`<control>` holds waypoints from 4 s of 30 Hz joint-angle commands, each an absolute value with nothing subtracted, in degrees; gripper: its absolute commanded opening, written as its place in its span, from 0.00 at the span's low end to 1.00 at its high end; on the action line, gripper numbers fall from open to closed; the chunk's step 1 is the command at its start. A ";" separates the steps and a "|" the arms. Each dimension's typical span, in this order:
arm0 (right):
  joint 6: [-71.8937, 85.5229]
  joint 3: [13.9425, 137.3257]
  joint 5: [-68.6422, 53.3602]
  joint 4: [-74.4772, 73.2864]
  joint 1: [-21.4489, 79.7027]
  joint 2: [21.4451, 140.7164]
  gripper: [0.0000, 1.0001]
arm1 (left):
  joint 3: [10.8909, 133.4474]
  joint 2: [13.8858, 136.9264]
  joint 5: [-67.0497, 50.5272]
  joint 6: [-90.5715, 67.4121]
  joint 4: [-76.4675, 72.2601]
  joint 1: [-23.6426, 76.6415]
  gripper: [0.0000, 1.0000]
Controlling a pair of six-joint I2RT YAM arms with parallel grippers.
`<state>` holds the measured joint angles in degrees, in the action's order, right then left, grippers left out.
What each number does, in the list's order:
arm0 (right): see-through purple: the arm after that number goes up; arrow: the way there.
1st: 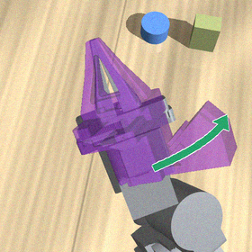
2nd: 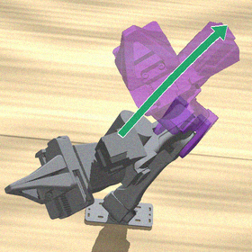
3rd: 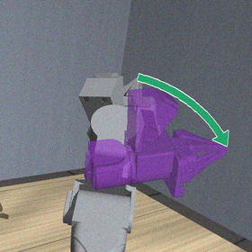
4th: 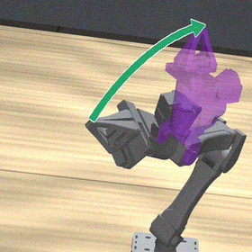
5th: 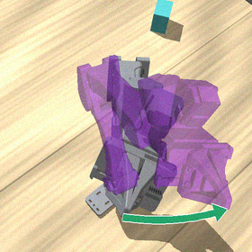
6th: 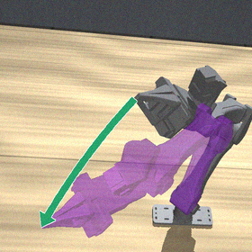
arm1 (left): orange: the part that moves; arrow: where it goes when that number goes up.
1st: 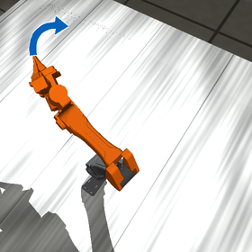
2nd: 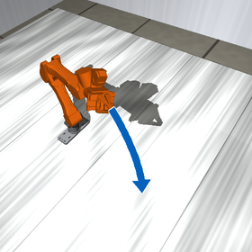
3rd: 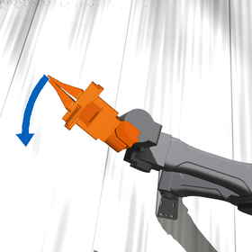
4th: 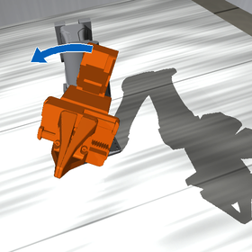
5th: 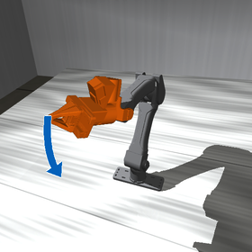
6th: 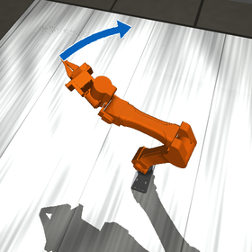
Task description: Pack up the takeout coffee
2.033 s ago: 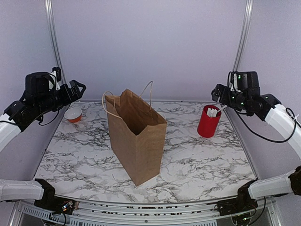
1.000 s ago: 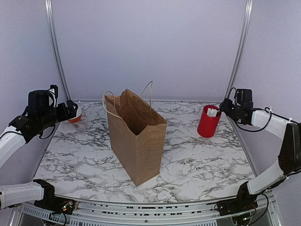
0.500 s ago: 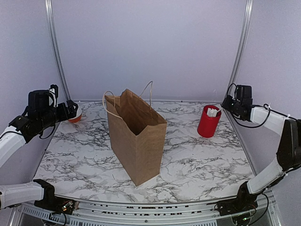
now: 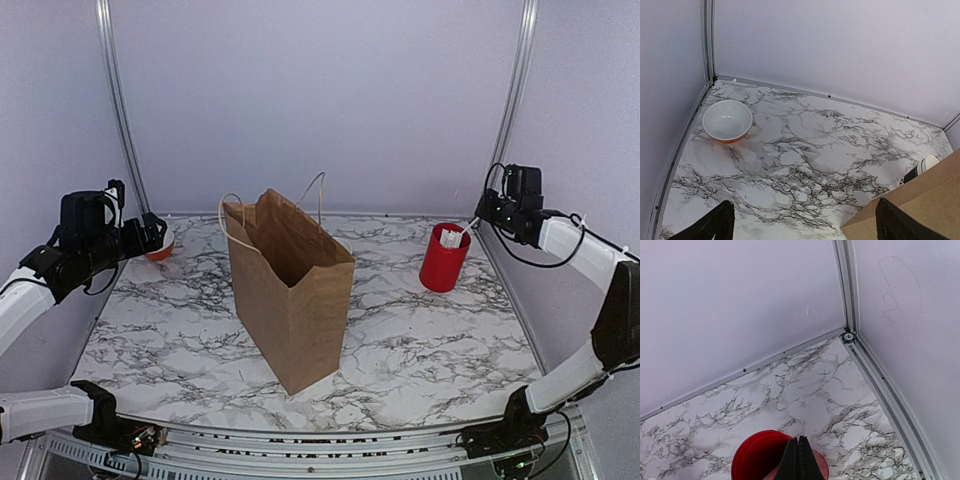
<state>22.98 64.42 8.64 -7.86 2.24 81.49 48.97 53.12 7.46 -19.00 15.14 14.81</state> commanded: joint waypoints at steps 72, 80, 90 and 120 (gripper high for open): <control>31.64 81.06 -31.33 6.68 25.78 64.05 0.00 | 48.78 55.72 4.99 -19.49 13.07 14.46 0.99; 32.86 79.72 -33.37 8.89 25.94 63.40 0.00 | 48.87 56.15 4.70 -19.60 13.05 14.48 0.99; 23.30 85.72 -30.29 0.16 35.17 68.96 0.00 | 48.86 56.42 4.69 -19.60 13.07 14.44 0.99; 11.82 90.55 -13.77 -15.10 45.18 78.33 0.72 | 48.87 56.60 4.67 -19.69 13.05 14.46 0.99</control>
<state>12.73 90.89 -18.87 -14.92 44.77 80.73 48.97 56.31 4.99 -19.29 14.39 14.66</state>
